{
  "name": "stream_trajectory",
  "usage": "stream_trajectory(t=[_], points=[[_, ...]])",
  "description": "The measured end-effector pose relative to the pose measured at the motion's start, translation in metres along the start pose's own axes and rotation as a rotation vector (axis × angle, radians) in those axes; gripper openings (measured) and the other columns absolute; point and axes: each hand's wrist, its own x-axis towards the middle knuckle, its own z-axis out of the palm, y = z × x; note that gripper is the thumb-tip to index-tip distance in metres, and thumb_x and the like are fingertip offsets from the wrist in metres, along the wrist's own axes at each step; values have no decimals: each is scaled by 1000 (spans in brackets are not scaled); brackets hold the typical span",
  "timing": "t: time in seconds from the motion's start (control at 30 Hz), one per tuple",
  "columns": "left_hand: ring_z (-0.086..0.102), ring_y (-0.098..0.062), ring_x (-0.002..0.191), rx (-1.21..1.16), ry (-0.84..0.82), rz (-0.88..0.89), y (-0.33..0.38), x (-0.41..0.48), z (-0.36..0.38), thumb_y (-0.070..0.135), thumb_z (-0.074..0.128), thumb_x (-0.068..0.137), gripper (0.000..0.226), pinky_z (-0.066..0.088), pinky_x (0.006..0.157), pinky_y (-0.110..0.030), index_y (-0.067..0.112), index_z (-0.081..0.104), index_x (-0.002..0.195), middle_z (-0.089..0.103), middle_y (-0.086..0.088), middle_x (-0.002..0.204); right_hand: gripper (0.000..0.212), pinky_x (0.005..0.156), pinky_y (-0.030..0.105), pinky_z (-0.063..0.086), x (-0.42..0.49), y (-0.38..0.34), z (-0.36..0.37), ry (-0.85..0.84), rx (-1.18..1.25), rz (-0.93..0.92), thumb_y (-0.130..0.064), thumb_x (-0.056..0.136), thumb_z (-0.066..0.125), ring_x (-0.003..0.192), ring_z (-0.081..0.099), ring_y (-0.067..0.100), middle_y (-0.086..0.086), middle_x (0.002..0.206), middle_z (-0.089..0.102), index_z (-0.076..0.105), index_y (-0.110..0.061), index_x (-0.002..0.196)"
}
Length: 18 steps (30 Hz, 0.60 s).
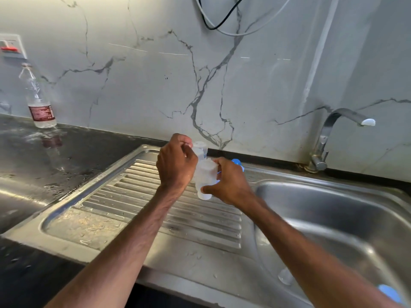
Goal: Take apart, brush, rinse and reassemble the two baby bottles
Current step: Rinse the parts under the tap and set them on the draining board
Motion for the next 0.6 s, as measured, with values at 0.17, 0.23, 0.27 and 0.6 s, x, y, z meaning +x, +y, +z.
stream_trajectory(t=[0.17,0.23,0.27,0.6], points=[[68,-23,99,32,15,-128,-13,-1,4,12,60,94,17,46,76,-32,15,66,110,73,2,108,70,84,35,55,9,-8,20,32,71,0,-23,64,95,101,63,17,-3,111,66,59,-14,123],[67,-25,101,38,12,-160,-15,0,4,13,59,95,19,46,77,-34,14,66,113,73,0,111,72,78,28,51,10,-9,26,37,80,-11,-24,65,96,101,61,15,-2,114,66,58,-15,125],[66,-25,102,33,14,-177,-16,1,4,13,58,96,20,46,79,-35,14,66,114,72,0,112,73,76,25,49,10,-9,29,45,84,-19,-25,65,97,102,61,14,-1,116,66,58,-15,126],[65,-24,104,41,12,-106,-9,-3,8,18,54,101,19,45,76,-30,12,66,114,71,-2,115,74,78,24,52,6,-9,39,48,138,37,-28,70,96,100,61,11,1,121,68,55,-15,130]])
